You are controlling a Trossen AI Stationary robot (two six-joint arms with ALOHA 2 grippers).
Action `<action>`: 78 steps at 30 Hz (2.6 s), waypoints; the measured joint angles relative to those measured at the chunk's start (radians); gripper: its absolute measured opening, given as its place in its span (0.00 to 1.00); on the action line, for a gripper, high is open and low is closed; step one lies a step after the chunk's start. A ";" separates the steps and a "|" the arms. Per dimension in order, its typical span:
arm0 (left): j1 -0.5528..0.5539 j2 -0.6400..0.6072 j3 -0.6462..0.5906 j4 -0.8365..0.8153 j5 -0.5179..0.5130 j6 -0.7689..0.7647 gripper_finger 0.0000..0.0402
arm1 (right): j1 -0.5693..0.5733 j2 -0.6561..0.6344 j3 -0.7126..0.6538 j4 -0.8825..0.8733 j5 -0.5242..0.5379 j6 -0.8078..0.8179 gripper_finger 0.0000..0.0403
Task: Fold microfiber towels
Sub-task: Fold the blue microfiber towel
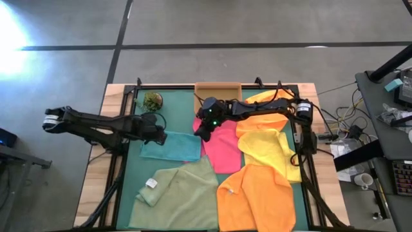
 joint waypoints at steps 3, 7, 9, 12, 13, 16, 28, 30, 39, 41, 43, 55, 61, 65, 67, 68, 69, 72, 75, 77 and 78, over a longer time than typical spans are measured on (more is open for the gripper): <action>-0.005 0.001 -0.001 0.080 0.006 0.040 0.35 | -0.012 0.000 0.028 -0.037 0.000 -0.060 0.07; -0.024 0.001 -0.016 0.194 0.032 0.101 0.35 | -0.028 0.000 0.071 -0.123 0.001 -0.162 0.09; -0.036 0.001 -0.016 0.226 0.034 0.115 0.35 | -0.036 0.000 0.093 -0.175 0.001 -0.208 0.11; -0.048 0.001 -0.017 0.257 0.035 0.131 0.35 | -0.046 0.001 0.119 -0.227 -0.001 -0.257 0.17; -0.050 0.001 -0.018 0.264 0.036 0.137 0.35 | -0.049 0.001 0.122 -0.230 0.000 -0.269 0.19; -0.053 0.003 -0.039 0.305 0.059 0.139 0.35 | -0.053 0.001 0.122 -0.231 0.000 -0.287 0.25; -0.059 0.073 -0.170 0.455 0.264 0.011 0.31 | -0.095 0.002 0.122 -0.239 0.002 -0.301 0.33; -0.059 0.092 -0.187 0.454 0.287 -0.028 0.29 | -0.105 0.002 0.122 -0.248 0.002 -0.302 0.33; -0.045 0.247 -0.186 0.455 0.295 -0.074 0.19 | -0.124 0.002 0.122 -0.265 0.002 -0.303 0.29; -0.034 0.285 -0.183 0.455 0.297 -0.074 0.18 | -0.124 0.002 0.122 -0.267 0.002 -0.306 0.29; -0.019 0.321 -0.181 0.454 0.303 -0.074 0.16 | -0.124 0.001 0.122 -0.267 0.002 -0.307 0.28; 0.103 0.425 -0.147 0.451 0.120 0.322 0.08 | -0.124 0.000 0.122 -0.275 0.003 -0.296 0.28; 0.174 0.408 -0.127 0.366 0.105 0.503 0.08 | -0.124 0.000 0.122 -0.277 0.003 -0.283 0.26; 0.183 0.369 -0.070 0.205 0.107 0.557 0.08 | -0.124 0.000 0.122 -0.276 0.003 -0.293 0.26; 0.183 0.334 -0.029 0.167 0.106 0.563 0.08 | -0.123 0.000 0.122 -0.276 0.003 -0.301 0.27; 0.182 0.314 -0.009 0.155 0.105 0.563 0.08 | -0.122 0.000 0.122 -0.276 0.003 -0.301 0.28; 0.180 0.296 0.003 0.129 0.105 0.563 0.08 | -0.120 0.000 0.122 -0.276 0.002 -0.301 0.29; 0.177 0.238 0.026 0.111 0.113 0.540 0.08 | -0.106 0.000 0.122 -0.276 0.002 -0.301 0.32; 0.177 0.170 0.040 0.122 0.151 0.478 0.08 | -0.086 0.000 0.122 -0.275 0.002 -0.297 0.35; 0.174 0.134 0.036 0.138 0.206 0.448 0.08 | -0.076 0.000 0.122 -0.275 0.002 -0.299 0.36; 0.168 0.118 0.034 0.156 0.230 0.435 0.08 | -0.073 0.000 0.122 -0.274 0.002 -0.302 0.37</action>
